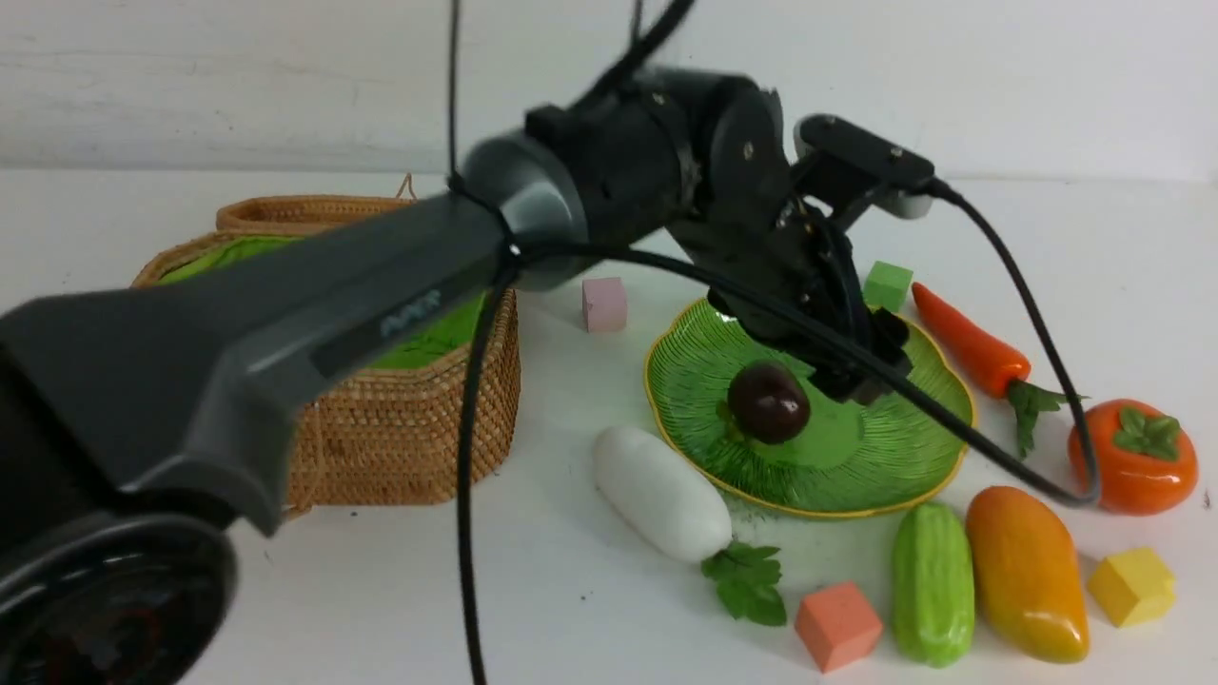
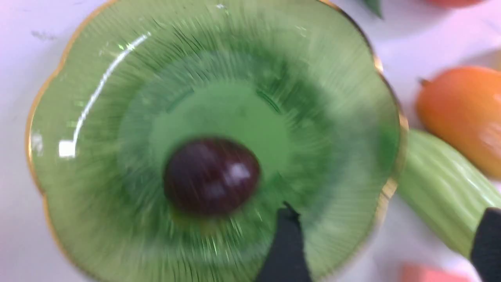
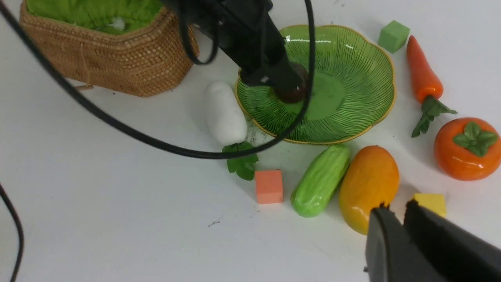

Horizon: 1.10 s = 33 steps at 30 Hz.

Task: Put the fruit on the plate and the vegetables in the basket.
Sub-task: Take a daikon with your left arm and place it on the basket on the left.

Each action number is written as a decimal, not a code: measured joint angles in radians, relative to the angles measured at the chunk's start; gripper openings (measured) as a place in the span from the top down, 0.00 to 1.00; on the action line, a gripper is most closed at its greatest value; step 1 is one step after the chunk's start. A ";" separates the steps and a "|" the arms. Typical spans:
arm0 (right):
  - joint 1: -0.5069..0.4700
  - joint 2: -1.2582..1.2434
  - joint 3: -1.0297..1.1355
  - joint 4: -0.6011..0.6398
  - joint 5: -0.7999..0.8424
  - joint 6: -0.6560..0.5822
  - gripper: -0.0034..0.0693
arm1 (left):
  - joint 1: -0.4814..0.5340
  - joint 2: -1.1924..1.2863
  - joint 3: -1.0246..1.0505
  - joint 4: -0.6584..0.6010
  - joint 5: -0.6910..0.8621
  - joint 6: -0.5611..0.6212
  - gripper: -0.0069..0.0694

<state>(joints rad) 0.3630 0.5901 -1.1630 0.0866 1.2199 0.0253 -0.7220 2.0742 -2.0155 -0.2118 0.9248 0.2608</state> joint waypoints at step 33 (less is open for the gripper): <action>0.000 0.000 0.000 0.049 0.013 -0.104 0.83 | -0.001 -0.173 0.550 0.203 -0.228 0.839 0.05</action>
<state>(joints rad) 0.3630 0.5901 -1.1630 0.1359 1.2334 -0.0789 -0.7231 1.9014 -1.4656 -0.0085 0.6964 1.0998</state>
